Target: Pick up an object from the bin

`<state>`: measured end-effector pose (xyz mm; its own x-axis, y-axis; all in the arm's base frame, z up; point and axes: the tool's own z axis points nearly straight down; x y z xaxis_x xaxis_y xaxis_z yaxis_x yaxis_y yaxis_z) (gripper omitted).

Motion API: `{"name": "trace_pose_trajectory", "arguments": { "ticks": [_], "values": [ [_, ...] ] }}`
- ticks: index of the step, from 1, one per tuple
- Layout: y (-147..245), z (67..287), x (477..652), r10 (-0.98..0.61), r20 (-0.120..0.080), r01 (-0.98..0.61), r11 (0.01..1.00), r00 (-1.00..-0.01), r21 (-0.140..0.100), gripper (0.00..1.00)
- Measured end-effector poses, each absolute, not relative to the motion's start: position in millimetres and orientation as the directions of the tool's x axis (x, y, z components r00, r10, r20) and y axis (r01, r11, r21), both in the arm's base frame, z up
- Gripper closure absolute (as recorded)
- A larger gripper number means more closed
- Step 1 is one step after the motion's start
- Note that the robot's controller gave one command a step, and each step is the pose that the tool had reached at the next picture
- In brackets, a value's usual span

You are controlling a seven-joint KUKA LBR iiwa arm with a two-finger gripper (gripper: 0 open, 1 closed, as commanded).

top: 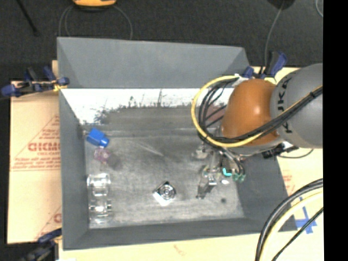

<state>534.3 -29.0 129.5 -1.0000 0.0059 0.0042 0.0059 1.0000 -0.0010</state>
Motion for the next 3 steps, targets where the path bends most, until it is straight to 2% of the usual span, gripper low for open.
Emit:
{"name": "trace_pose_trajectory", "arguments": {
  "ticks": [1, 2, 3],
  "values": [
    [51, 73, 513.6, -0.117, -0.009, -0.117, 0.993, -0.993, -0.003, 0.00],
    [51, 77, 516.9, -0.115, -0.018, -0.115, 0.993, -0.993, -0.002, 1.00],
    [26, 272, 500.6, -0.383, -0.008, -0.383, 0.924, -0.924, -0.004, 1.00]
  ]
}}
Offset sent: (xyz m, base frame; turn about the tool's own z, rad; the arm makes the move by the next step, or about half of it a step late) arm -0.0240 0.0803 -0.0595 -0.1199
